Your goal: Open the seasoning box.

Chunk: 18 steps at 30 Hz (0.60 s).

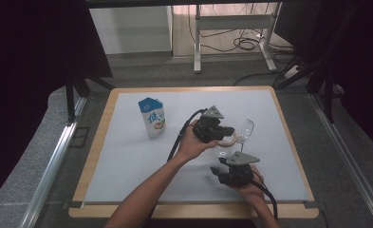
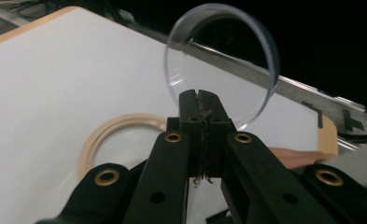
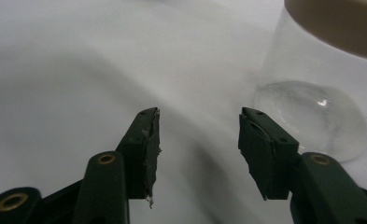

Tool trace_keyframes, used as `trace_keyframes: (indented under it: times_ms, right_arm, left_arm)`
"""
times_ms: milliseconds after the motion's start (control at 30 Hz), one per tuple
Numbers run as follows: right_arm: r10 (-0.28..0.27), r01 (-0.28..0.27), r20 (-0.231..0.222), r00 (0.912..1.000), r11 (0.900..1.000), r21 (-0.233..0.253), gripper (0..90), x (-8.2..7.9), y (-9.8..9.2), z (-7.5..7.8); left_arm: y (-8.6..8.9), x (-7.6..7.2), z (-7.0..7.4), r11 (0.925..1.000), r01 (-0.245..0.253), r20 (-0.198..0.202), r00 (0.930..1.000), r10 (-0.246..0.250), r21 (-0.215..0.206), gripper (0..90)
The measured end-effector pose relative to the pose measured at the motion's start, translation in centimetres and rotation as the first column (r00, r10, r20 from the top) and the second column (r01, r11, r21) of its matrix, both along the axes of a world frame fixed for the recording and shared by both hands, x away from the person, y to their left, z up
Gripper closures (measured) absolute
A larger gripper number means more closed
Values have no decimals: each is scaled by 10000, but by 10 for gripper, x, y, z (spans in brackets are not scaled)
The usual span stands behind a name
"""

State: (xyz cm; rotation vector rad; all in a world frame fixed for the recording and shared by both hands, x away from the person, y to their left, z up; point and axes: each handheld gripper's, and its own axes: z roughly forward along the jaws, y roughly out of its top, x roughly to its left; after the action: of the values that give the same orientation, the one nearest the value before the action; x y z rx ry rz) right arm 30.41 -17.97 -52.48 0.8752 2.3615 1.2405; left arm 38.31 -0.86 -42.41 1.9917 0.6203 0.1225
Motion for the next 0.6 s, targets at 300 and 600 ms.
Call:
trace_keyframes:
  times_ms: [300, 600]
  right_arm:
    - [177, -177, -20, 9998, 9998, -124, 465, 2, 6, -1]
    - [260, -261, -65, 9996, 9995, -182, 453, 5, 12, -3]
  left_arm:
    - [52, -14, -13, 9965, -740, 13, 9972, 741, -399, 835]
    - [102, -43, -43, 9917, -1190, -193, 9928, 1182, -480, 538]
